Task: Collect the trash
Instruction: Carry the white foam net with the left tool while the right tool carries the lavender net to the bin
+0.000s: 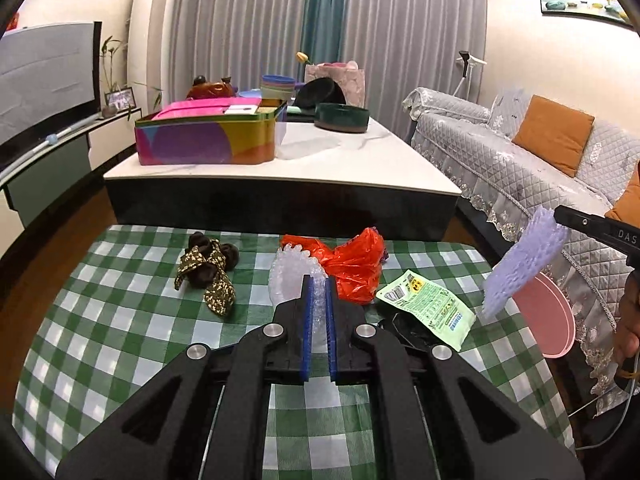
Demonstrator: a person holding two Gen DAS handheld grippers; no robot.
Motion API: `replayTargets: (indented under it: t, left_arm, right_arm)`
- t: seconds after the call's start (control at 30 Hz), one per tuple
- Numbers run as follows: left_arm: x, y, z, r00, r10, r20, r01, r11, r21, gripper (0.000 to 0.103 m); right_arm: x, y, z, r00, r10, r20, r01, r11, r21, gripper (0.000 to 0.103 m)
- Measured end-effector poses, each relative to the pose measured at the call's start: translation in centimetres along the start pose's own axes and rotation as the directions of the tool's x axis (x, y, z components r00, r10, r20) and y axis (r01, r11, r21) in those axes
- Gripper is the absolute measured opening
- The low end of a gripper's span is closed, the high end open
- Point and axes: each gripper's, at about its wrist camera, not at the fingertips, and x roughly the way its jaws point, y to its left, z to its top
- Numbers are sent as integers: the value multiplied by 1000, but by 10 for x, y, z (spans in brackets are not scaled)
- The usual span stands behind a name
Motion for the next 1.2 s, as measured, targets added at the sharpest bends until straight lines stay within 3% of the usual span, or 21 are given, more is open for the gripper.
replayTargets:
  t: [0.7, 1.2]
  left_arm:
    - [-20, -52, -1, 997, -74, 26, 72, 995, 71, 6]
    - [4, -123, 1, 980, -199, -21, 200, 970, 138, 6]
  right_arm:
    - [-66, -24, -2, 988, -127, 87, 131, 990, -44, 2]
    - [-74, -69, -7, 955, -293, 38, 294, 955, -24, 2]
